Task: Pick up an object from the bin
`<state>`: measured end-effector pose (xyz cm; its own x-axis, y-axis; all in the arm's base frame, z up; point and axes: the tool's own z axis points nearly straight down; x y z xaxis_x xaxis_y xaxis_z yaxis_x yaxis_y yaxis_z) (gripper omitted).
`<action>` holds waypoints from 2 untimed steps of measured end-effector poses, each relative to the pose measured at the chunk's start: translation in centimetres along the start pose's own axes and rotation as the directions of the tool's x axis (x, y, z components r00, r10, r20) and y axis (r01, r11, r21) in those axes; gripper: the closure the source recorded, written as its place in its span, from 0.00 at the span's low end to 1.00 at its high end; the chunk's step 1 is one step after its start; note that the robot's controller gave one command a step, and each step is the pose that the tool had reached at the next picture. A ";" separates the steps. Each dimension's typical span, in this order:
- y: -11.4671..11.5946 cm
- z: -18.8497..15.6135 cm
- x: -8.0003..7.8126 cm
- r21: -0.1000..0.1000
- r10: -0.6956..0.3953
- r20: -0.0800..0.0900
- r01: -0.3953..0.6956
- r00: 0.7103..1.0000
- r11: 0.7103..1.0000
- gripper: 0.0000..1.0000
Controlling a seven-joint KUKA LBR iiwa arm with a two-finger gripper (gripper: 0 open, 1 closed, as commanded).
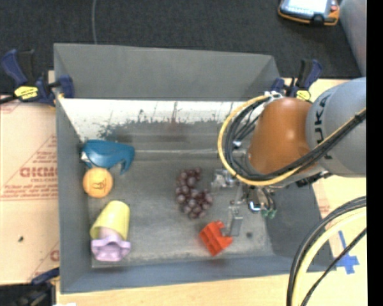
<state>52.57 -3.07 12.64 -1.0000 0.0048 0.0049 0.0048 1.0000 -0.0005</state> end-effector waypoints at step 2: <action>4.0 5.5 -5.9 -0.004 0.439 0.007 -0.439 0.898 0.898 0.00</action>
Offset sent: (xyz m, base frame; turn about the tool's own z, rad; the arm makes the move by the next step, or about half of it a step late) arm 0.0576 0.0398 -0.0564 0.4591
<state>58.45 0.91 7.13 -0.8963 0.4434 -0.0025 0.4434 0.8963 0.0011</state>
